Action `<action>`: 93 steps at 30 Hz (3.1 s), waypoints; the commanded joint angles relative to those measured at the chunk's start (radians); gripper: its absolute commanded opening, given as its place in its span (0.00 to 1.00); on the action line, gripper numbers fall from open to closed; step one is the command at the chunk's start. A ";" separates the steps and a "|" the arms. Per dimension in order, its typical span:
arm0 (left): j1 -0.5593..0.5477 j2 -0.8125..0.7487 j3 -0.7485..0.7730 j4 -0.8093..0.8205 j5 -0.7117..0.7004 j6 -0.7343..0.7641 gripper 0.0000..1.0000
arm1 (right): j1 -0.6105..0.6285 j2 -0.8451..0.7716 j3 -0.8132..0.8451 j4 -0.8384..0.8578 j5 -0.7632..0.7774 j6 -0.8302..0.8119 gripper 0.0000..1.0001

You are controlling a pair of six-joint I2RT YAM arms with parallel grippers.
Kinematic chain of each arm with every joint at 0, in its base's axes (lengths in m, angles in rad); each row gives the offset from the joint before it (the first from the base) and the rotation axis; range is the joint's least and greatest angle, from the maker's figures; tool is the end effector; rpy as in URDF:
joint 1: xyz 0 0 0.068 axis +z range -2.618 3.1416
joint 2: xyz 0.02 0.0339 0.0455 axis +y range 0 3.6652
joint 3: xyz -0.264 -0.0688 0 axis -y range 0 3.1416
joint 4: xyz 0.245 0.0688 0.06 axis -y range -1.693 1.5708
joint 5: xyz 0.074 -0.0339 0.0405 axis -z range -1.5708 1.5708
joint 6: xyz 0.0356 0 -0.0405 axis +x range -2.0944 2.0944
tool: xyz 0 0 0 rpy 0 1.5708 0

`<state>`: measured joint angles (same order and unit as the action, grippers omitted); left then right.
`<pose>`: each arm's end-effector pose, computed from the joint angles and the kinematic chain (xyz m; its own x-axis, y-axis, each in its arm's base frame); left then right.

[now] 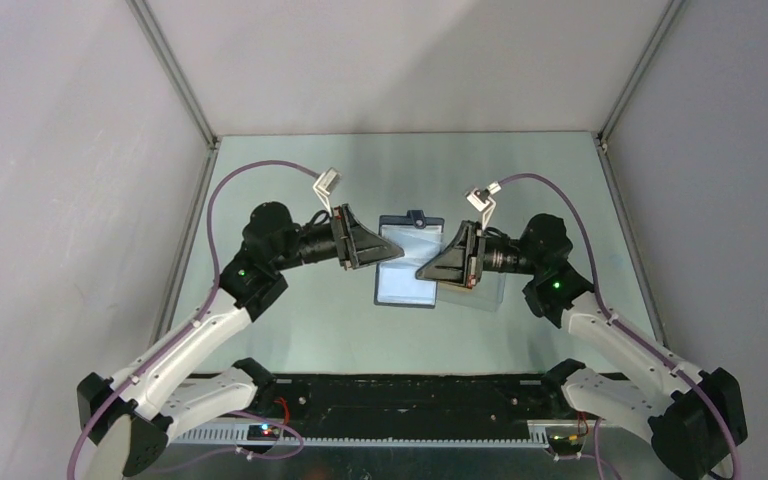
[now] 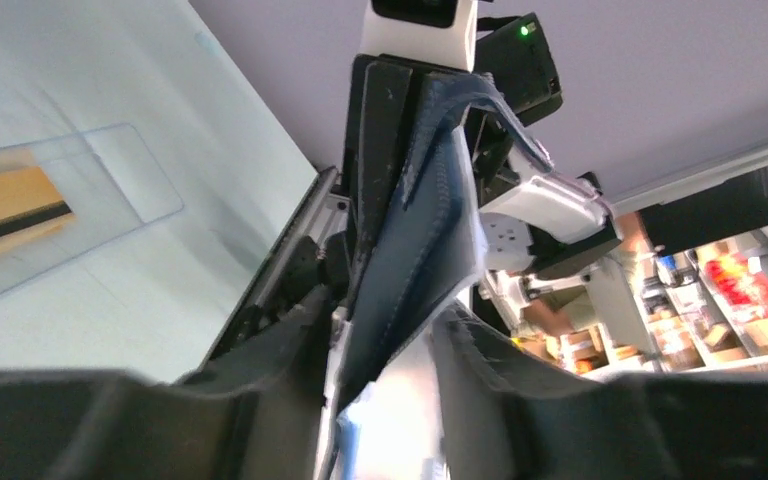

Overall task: Put the credit cards into the card holder
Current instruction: Open the card holder.

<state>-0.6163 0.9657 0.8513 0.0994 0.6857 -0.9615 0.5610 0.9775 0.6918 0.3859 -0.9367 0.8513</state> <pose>0.1678 -0.1465 0.3607 -0.7976 -0.2129 -0.5644 0.5417 0.1591 -0.8254 0.1702 0.1408 0.3304 -0.6917 0.0916 -0.7163 -0.7187 0.0095 0.6953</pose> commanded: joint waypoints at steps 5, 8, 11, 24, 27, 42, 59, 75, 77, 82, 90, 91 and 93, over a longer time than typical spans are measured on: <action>0.000 -0.056 -0.059 0.039 0.014 -0.035 0.91 | -0.006 0.006 0.025 0.036 0.093 0.028 0.00; -0.002 -0.077 -0.115 0.038 0.002 -0.044 0.94 | -0.012 -0.001 0.025 0.025 0.113 0.037 0.00; -0.013 -0.084 -0.140 0.039 0.000 -0.045 0.93 | -0.016 0.000 0.025 0.018 0.129 0.042 0.00; -0.058 -0.016 -0.142 0.046 0.017 -0.045 0.00 | -0.049 -0.016 0.025 -0.066 0.208 0.002 0.55; -0.059 -0.037 -0.151 0.045 0.034 -0.046 0.00 | -0.086 -0.002 0.026 -0.085 0.213 -0.015 0.75; -0.090 -0.078 -0.141 0.046 0.123 -0.034 0.00 | -0.082 0.178 0.025 0.264 0.035 0.208 0.56; -0.090 -0.099 -0.195 0.019 0.132 0.103 0.00 | -0.132 0.208 0.025 0.450 -0.132 0.612 0.00; -0.089 -0.057 -0.100 -0.212 -0.106 0.288 0.00 | -0.068 0.069 0.024 0.309 -0.148 0.660 0.00; -0.086 -0.052 -0.093 -0.217 -0.127 0.293 0.00 | -0.062 0.066 0.015 0.320 -0.148 0.677 0.00; -0.082 -0.058 -0.079 -0.219 -0.164 0.297 0.00 | -0.061 0.093 -0.031 0.421 -0.163 0.766 0.00; -0.077 -0.064 -0.064 -0.222 -0.113 0.275 0.00 | -0.107 0.097 -0.040 0.335 -0.166 0.675 0.24; -0.077 -0.066 -0.068 -0.221 -0.102 0.266 0.00 | -0.121 0.090 -0.039 0.257 -0.157 0.616 0.28; -0.077 -0.065 -0.082 -0.222 -0.084 0.224 0.00 | -0.170 0.084 -0.038 0.118 -0.132 0.513 0.44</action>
<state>-0.7136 0.9089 0.7498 -0.1101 0.6304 -0.7006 0.4519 1.1011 0.6445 0.6807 -1.0290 1.5223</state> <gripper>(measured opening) 0.047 0.354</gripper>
